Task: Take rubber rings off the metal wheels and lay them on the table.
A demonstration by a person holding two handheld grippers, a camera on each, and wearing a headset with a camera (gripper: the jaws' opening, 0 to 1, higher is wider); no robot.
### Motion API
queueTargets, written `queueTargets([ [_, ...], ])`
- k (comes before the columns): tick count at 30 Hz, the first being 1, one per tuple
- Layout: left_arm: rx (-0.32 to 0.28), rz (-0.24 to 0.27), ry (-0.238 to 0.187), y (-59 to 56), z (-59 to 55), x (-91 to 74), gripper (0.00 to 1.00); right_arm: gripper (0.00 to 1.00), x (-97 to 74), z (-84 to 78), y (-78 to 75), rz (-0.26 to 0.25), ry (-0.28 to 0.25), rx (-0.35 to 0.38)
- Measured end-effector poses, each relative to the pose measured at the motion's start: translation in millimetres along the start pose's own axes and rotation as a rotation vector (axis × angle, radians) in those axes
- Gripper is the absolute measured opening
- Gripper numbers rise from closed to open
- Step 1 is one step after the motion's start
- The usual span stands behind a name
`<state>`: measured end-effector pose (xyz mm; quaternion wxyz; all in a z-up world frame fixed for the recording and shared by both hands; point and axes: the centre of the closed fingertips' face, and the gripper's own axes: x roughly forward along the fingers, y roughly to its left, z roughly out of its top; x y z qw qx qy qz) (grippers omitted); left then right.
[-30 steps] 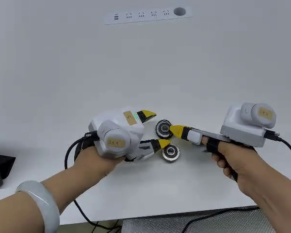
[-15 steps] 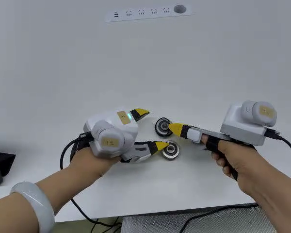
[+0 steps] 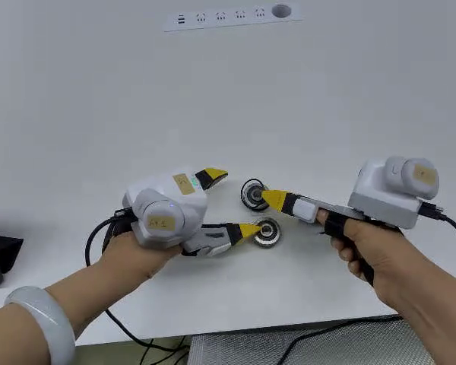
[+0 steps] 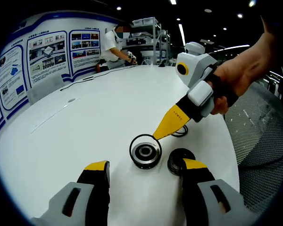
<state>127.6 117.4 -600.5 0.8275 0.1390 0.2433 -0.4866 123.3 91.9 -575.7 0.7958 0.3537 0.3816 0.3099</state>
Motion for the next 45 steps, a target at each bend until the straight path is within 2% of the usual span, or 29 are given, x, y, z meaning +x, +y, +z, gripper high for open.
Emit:
queueTargets([
  [9, -0.01, -0.008, -0.013, -2.2, 0.3, -3.4, 0.66, 0.02, -11.1, -0.4, 2.2, 0.006, -0.023, 0.023],
  [19, -0.024, -0.026, -0.031, -5.4, 0.4, -6.7, 0.71, 0.02, -29.0, 2.6, -5.8, -0.006, -0.057, 0.054],
  [29, -0.031, -0.03, -0.035, -8.0, -0.4, -9.0, 0.75, 0.02, -49.9, 3.5, -17.4, -0.043, -0.086, 0.074],
  [45, -0.044, -0.031, -0.034, -7.7, -5.8, -14.4, 0.77, 0.02, -75.6, 1.7, -49.7, -0.12, -0.124, 0.13],
])
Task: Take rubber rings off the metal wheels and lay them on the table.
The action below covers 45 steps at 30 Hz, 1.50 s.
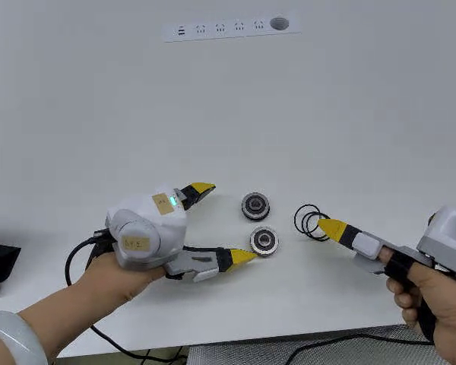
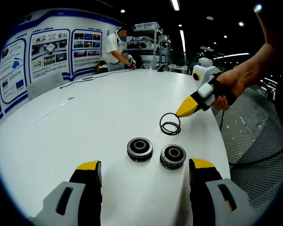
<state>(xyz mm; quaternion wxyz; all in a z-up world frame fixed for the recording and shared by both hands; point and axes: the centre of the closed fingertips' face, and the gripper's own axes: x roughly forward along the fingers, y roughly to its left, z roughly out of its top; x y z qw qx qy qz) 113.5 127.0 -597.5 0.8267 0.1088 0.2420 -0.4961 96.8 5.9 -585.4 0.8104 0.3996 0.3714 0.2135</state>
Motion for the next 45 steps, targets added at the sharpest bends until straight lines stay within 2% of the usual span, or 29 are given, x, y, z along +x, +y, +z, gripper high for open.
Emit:
queueTargets([
  [5, -0.003, 0.002, 0.002, -0.3, -1.0, -1.1, 0.78, 0.02, -2.5, -2.2, -11.2, -0.028, 0.002, 0.01],
  [14, -0.007, 0.002, 0.01, 1.0, -5.7, -2.0, 0.77, 0.02, -2.7, -3.1, -20.2, -0.06, 0.005, -0.001],
  [19, -0.007, 0.002, 0.015, 1.1, -7.0, -2.4, 0.76, 0.02, -0.8, -3.2, -21.2, -0.077, 0.014, -0.035],
  [24, -0.008, 0.001, 0.015, 0.6, -6.4, -2.3, 0.76, 0.07, 0.3, -6.5, -21.2, -0.098, 0.042, -0.106],
  [34, -0.009, 0.001, 0.014, -0.2, -4.5, -2.5, 0.75, 0.12, -6.5, -3.0, -27.0, -0.13, 0.028, -0.147],
  [36, -0.01, 0.0, 0.013, 0.0, -4.4, -2.6, 0.74, 0.14, -7.2, -1.7, -24.6, -0.123, 0.022, -0.146],
  [38, -0.008, 0.002, 0.007, 0.0, -1.8, -2.4, 0.74, 0.18, -5.5, 1.7, -18.3, -0.101, 0.003, -0.147],
  [40, -0.004, 0.0, 0.0, -1.0, 2.4, -1.8, 0.72, 0.21, -1.8, 1.3, -9.9, -0.072, 0.008, -0.143],
  [45, 0.005, -0.001, -0.011, 0.0, 10.4, 0.7, 0.59, 0.21, 10.9, -1.4, 6.3, -0.021, 0.024, -0.154],
])
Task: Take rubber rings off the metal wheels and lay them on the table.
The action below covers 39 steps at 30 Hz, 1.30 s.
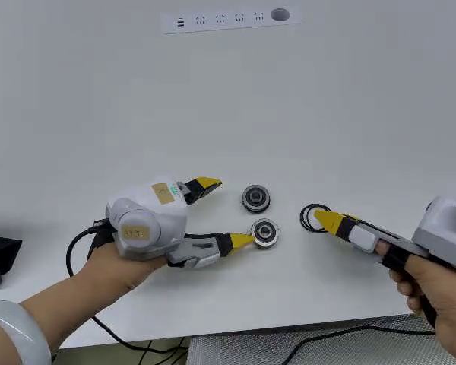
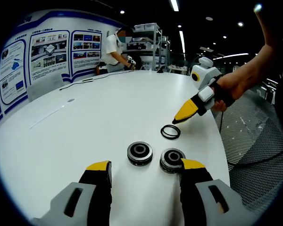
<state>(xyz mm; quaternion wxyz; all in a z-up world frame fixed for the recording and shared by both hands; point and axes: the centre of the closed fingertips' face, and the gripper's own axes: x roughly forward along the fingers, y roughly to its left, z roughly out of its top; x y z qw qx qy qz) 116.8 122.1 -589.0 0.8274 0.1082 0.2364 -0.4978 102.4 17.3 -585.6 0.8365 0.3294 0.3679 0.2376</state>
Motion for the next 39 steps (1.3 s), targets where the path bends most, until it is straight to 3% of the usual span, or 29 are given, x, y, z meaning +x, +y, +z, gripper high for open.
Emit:
queueTargets([
  [6, 0.005, 0.006, -0.009, 3.1, 8.4, 5.8, 0.5, 0.22, 15.4, -5.1, 14.6, 0.042, 0.03, -0.01],
  [16, 0.019, 0.013, 0.012, 7.1, 12.2, 16.2, 0.31, 0.22, 33.1, -10.1, 26.7, 0.075, 0.059, -0.019],
  [24, 0.028, 0.01, 0.029, 6.3, 13.9, 25.5, 0.26, 0.22, 37.4, -10.3, 29.3, 0.078, 0.063, -0.02],
  [35, 0.055, -0.002, 0.094, 3.5, 5.5, 35.8, 0.19, 0.22, 42.0, -9.0, 26.9, 0.075, 0.061, -0.009],
  [39, 0.06, 0.0, 0.093, 4.5, 7.7, 37.8, 0.15, 0.22, 44.9, -9.0, 26.3, 0.074, 0.065, -0.008],
])
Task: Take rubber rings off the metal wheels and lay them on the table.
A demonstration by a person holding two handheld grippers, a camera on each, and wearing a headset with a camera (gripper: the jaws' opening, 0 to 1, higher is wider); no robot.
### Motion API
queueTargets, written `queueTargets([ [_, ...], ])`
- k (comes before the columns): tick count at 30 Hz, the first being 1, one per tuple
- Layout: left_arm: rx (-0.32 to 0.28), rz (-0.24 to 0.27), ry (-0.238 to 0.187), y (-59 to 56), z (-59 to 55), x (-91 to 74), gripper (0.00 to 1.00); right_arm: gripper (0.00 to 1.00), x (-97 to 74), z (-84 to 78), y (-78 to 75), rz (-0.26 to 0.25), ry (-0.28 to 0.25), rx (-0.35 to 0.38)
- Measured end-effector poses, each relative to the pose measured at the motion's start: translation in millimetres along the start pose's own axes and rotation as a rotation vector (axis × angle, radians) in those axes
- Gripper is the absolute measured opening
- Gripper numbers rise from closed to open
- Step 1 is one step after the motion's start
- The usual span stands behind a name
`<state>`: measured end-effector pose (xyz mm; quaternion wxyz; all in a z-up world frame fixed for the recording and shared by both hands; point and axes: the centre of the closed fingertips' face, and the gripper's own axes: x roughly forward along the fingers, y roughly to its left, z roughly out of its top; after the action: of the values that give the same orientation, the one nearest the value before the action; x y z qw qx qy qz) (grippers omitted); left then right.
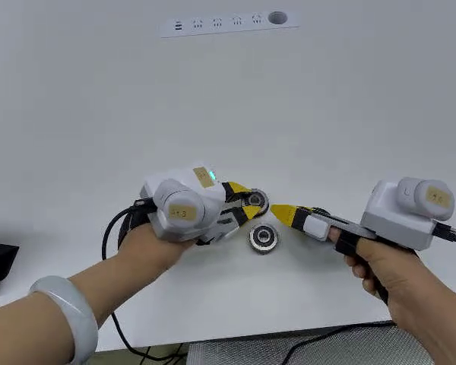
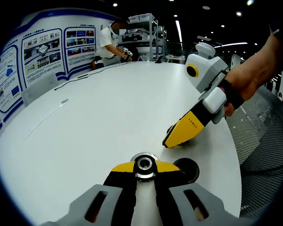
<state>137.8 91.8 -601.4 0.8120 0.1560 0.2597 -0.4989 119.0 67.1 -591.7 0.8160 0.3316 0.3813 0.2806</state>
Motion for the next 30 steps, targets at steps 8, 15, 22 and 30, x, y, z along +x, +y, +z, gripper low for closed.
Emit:
queueTargets([
  [8, 0.015, -0.004, 0.005, 0.6, -0.2, -0.1, 0.14, 0.22, 12.4, 3.9, -2.3, 0.007, 0.008, 0.003],
  [15, 0.018, -0.002, 0.007, 1.4, -0.7, -0.5, 0.13, 0.23, 20.9, 3.5, -2.8, 0.011, 0.024, -0.002],
  [22, 0.016, 0.001, 0.009, 1.7, -0.8, -0.7, 0.13, 0.25, 23.4, 1.3, -3.0, 0.017, 0.035, -0.004],
  [30, 0.013, 0.001, 0.008, 1.9, -0.8, -1.1, 0.13, 0.26, 23.7, 0.4, -1.2, 0.024, 0.033, 0.004],
])
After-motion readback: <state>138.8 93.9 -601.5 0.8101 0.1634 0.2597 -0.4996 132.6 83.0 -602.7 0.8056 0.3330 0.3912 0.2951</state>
